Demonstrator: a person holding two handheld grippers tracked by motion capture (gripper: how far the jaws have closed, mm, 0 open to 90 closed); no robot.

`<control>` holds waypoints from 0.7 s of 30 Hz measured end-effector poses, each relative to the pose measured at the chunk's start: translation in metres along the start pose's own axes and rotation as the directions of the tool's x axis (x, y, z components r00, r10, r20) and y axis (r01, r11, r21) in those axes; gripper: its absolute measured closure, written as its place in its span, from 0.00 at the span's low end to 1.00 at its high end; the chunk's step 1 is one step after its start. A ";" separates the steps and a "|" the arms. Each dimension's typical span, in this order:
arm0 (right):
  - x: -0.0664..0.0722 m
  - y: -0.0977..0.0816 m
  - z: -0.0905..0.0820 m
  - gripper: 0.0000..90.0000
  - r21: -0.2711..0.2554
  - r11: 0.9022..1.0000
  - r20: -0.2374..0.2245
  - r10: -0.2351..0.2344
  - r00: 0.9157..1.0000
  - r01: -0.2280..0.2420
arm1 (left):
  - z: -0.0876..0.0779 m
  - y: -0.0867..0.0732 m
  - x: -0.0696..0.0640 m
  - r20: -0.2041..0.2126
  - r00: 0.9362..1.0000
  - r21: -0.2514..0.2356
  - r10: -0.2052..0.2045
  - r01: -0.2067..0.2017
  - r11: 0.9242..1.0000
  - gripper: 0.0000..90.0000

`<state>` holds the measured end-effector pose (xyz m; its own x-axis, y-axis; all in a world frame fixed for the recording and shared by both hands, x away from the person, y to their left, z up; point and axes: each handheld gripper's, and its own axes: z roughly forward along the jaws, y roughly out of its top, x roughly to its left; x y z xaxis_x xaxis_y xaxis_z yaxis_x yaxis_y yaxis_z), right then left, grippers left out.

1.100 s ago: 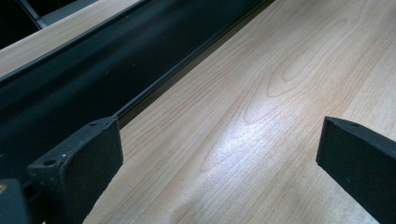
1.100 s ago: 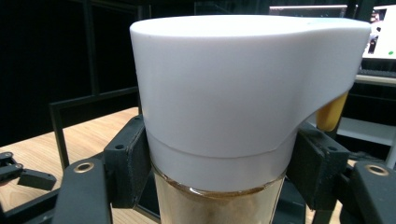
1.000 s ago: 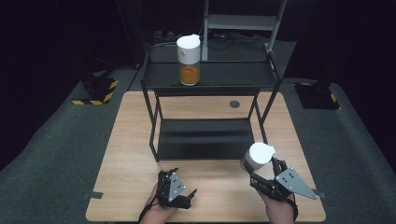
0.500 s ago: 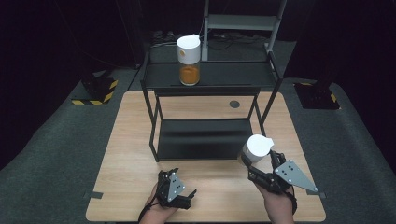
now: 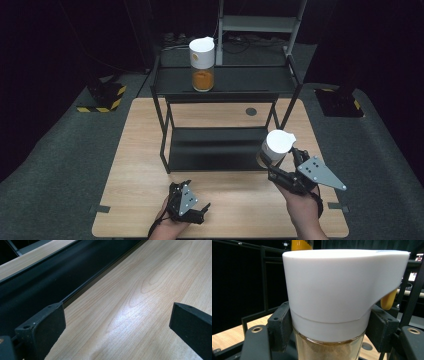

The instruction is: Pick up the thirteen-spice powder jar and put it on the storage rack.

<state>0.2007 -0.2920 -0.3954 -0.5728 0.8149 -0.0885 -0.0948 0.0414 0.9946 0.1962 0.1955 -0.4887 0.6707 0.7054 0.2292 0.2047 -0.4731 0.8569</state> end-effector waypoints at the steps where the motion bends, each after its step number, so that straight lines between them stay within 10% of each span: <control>1: -0.001 0.002 0.001 0.33 -0.002 1.000 -0.003 0.001 1.000 -0.001 | 0.000 0.000 0.000 0.001 1.000 0.000 0.000 0.000 1.000 0.01; 21: -0.012 0.033 0.024 0.33 -0.024 1.000 0.009 -0.014 1.000 0.014 | 0.000 -0.002 0.001 0.005 1.000 -0.009 -0.010 0.010 1.000 0.01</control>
<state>0.2238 -0.2866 -0.3606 -0.5643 0.8193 -0.1016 -0.1226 0.0385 0.9917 0.1965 0.1975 -0.4895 0.6725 0.7072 0.2183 0.2051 -0.4615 0.8631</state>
